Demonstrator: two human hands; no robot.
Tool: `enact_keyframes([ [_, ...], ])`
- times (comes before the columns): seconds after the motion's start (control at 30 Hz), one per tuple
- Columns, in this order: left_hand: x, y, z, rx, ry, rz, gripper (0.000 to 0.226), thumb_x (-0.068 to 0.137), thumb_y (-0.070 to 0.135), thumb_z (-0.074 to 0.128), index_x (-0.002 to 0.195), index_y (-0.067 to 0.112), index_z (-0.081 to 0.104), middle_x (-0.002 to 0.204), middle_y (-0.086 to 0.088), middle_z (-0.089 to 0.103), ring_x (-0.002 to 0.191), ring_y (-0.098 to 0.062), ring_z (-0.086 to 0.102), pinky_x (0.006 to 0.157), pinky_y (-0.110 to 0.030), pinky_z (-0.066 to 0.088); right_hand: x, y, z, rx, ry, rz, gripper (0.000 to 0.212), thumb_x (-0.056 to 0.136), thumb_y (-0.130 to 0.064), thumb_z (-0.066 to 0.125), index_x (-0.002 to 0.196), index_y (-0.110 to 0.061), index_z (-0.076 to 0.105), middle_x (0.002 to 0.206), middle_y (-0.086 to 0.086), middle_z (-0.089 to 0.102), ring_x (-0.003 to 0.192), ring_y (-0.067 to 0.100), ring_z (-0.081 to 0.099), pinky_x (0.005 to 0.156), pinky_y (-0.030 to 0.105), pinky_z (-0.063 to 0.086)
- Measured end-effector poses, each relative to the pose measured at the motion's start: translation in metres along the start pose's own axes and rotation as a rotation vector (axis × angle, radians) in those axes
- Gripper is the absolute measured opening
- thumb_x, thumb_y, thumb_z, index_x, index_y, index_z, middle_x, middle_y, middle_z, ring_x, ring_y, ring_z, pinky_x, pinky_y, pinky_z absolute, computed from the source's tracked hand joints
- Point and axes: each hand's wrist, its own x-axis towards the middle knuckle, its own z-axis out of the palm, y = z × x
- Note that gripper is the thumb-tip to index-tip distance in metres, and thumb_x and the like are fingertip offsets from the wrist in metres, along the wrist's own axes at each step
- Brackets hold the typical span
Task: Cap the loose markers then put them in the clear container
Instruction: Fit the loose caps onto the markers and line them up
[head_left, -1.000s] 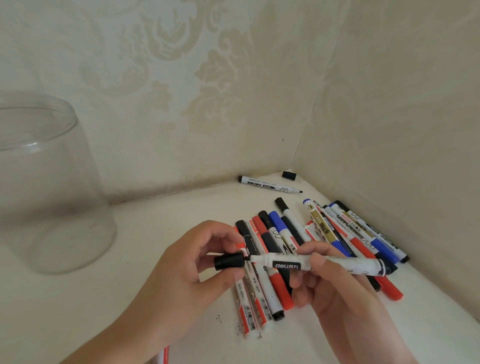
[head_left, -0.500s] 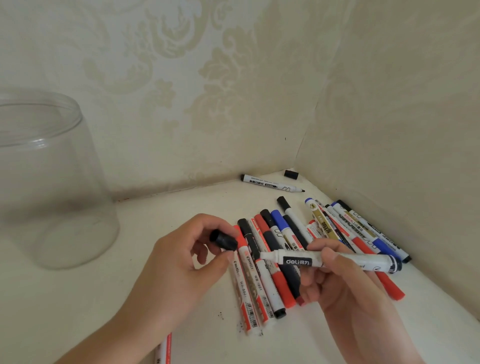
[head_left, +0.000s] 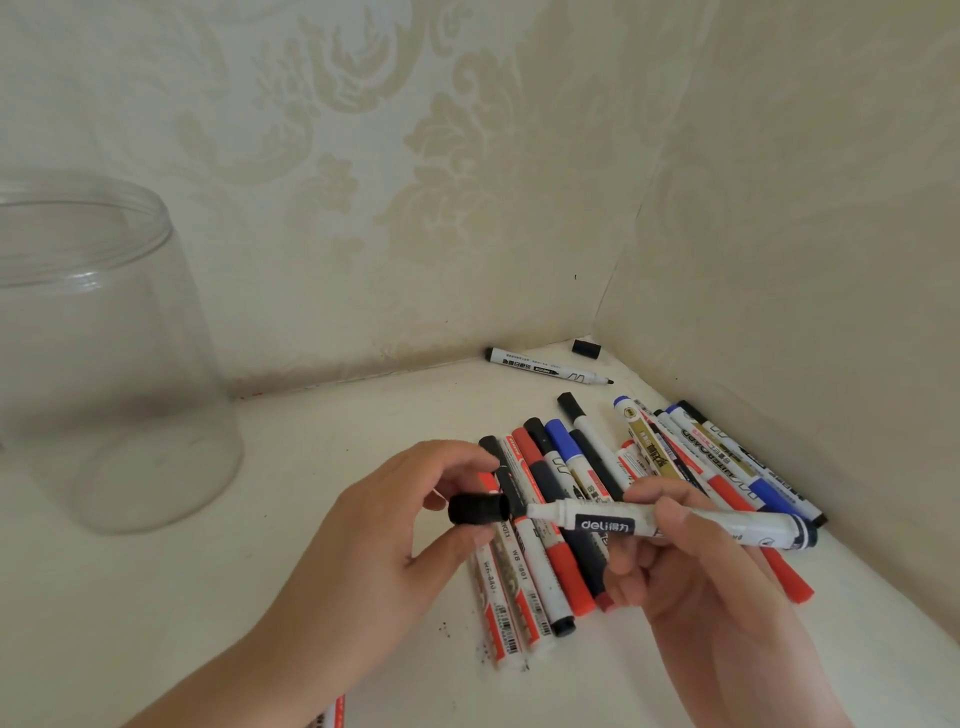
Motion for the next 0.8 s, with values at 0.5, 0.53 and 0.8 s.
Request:
enact_keyframes([
  [0.5, -0.002, -0.003, 0.001, 0.108, -0.25, 0.208, 0.019, 0.088, 0.048, 0.04, 0.102, 0.04, 0.049, 0.084, 0.032, 0.049, 0.076, 0.014, 0.046, 0.068, -0.002, 0.036, -0.004, 0.008, -0.001, -0.156, -0.086, -0.037, 0.053, 0.045, -0.054, 0.081, 0.072, -0.009, 0.072, 0.05, 0.012, 0.058, 0.044, 0.019, 0.052, 0.046, 0.023, 0.044],
  [0.53, -0.003, -0.003, 0.002, 0.101, -0.269, 0.211, 0.021, 0.089, 0.05, 0.036, 0.103, 0.039, 0.048, 0.084, 0.034, 0.047, 0.077, 0.015, 0.047, 0.068, -0.003, 0.036, -0.003, 0.009, -0.001, -0.134, -0.116, -0.013, 0.053, 0.047, -0.053, 0.081, 0.074, -0.008, 0.073, 0.049, 0.013, 0.058, 0.044, 0.02, 0.052, 0.046, 0.024, 0.045],
  [0.8, -0.013, 0.015, 0.01, -0.031, -0.172, 0.138, 0.047, 0.075, 0.059, 0.014, 0.093, 0.031, 0.046, 0.062, 0.019, 0.05, 0.057, 0.005, 0.045, 0.055, -0.015, 0.034, -0.004, 0.023, 0.002, 0.432, -0.48, 0.163, 0.028, 0.097, -0.018, 0.038, 0.105, 0.002, 0.056, 0.083, 0.022, 0.066, 0.076, 0.028, 0.063, 0.073, 0.036, 0.05],
])
